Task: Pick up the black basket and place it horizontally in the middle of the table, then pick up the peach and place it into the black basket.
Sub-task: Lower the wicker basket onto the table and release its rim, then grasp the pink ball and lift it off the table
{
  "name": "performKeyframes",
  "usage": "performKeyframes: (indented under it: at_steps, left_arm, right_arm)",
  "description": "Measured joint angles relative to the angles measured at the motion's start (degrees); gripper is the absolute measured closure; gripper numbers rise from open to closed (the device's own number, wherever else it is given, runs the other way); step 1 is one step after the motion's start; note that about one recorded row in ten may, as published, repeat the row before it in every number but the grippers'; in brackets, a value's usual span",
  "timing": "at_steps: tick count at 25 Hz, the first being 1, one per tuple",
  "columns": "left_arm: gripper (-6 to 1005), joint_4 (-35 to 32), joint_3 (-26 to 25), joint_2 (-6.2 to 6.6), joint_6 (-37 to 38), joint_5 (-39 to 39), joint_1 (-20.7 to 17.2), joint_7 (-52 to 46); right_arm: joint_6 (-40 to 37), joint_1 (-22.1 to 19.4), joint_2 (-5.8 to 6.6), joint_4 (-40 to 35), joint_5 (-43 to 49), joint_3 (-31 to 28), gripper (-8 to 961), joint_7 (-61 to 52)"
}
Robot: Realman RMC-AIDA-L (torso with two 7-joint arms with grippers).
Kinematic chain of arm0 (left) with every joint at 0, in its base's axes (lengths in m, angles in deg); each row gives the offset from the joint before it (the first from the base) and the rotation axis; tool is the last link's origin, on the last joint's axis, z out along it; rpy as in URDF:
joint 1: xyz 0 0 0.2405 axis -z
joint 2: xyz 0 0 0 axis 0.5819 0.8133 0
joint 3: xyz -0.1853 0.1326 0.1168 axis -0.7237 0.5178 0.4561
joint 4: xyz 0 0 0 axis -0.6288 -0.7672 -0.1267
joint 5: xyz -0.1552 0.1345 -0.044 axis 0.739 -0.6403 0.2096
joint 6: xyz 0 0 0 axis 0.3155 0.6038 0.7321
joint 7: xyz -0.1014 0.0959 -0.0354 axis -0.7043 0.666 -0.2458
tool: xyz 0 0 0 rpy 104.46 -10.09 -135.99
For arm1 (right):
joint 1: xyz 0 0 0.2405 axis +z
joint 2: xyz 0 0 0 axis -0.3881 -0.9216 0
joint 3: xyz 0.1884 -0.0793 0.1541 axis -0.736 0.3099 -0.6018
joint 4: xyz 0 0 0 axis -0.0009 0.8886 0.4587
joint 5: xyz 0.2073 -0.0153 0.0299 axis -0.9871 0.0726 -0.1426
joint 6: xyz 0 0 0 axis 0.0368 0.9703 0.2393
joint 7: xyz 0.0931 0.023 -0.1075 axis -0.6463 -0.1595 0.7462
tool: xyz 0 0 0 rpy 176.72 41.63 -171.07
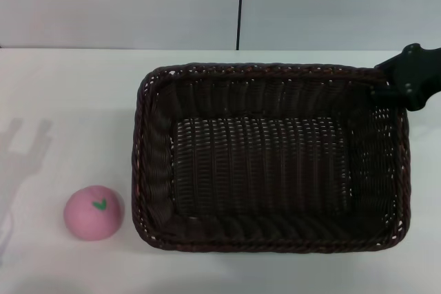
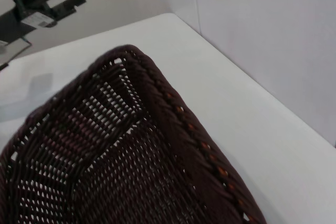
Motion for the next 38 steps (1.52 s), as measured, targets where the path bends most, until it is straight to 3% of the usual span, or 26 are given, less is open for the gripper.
performKeyframes:
  at_steps: [2,10,16,21,25,29,32,38]
  left_arm:
    - [408,0.02,0.26,0.00,0.02,-0.03,0.03,-0.01]
    - [416,0.02,1.01,0.00,0.07,-0.04,0.30,-0.38]
    - [421,0.14,1.61,-0.08,0.08,-0.05,0.09,-0.75]
    - [426,-0.81,4.45,0.19,2.09,-0.05,0.07,-0.81]
    - [430,-7.38,12.55,0.72,6.22,-0.12,0.77,-0.89]
    - [433,-12.02,23.24,1.47,5.62,-0.16,0.59,-0.94]
    - [436,-13.73,27.69,1.27,3.40,-0.15,-0.32,-0.38]
    - [442,-15.27,33.76,0.86,1.39,-0.15,-0.76,-0.04]
  right_arm:
    - [1.29,0.22,-0.23,0.29,0.03,0.37,795,-0.01]
    - [6.94,1.61,-1.02,1.38,0.00,1.26,646,-0.69]
    - [12.90,0.69,-2.23,0.32,-2.55,0.01,457,0.66]
    - [18.12,-4.85,-4.21,-0.04,-16.33,-3.47,223,7.36]
    - [19.21,-10.46,-7.17,-0.14,-30.66,-7.95,208,14.66]
    - [19.33,-16.18,-10.03,1.34,-45.28,-9.57,200,22.00]
    - [19.22,-18.22,-10.59,4.52,-51.89,-9.67,200,24.79]
    - [17.92,-18.94,-9.81,10.47,-55.12,-9.59,199,25.66]
